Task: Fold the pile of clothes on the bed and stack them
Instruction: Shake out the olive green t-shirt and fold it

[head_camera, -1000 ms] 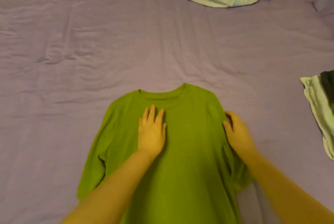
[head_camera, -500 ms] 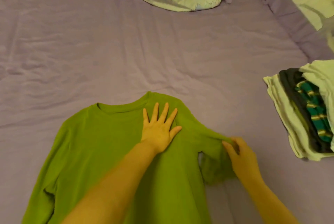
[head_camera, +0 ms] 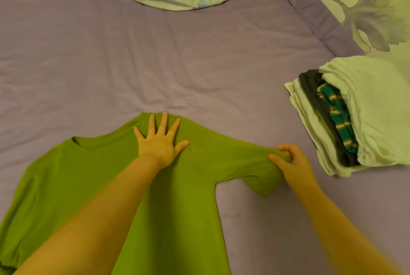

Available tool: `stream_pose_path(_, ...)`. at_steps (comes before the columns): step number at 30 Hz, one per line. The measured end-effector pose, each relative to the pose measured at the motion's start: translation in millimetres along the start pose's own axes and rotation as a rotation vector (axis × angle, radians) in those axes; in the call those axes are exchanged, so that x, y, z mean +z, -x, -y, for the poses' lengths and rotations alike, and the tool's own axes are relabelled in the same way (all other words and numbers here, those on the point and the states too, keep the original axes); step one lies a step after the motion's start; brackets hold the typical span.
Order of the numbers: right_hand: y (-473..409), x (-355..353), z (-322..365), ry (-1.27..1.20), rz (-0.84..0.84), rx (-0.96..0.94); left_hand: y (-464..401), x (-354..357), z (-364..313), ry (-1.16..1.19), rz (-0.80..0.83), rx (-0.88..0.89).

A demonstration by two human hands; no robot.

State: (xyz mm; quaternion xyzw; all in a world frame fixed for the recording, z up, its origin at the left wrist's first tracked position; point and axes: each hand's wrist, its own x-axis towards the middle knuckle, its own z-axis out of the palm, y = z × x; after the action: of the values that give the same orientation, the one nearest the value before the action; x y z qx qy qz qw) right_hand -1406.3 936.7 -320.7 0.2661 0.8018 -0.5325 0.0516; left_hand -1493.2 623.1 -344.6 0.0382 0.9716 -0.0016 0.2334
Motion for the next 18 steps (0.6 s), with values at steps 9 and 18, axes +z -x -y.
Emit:
stream_pose_path(9, 27.3, 14.0, -12.2, 0.043, -0.044, 0.201, 77.7, 28.3, -91.6, 0.080, -0.224, 0.315)
stream_pose_path(18, 29.9, -14.2, 48.5, -0.290, 0.025, -0.182, 80.3, 26.8, -110.5, 0.211, -0.248, 0.238)
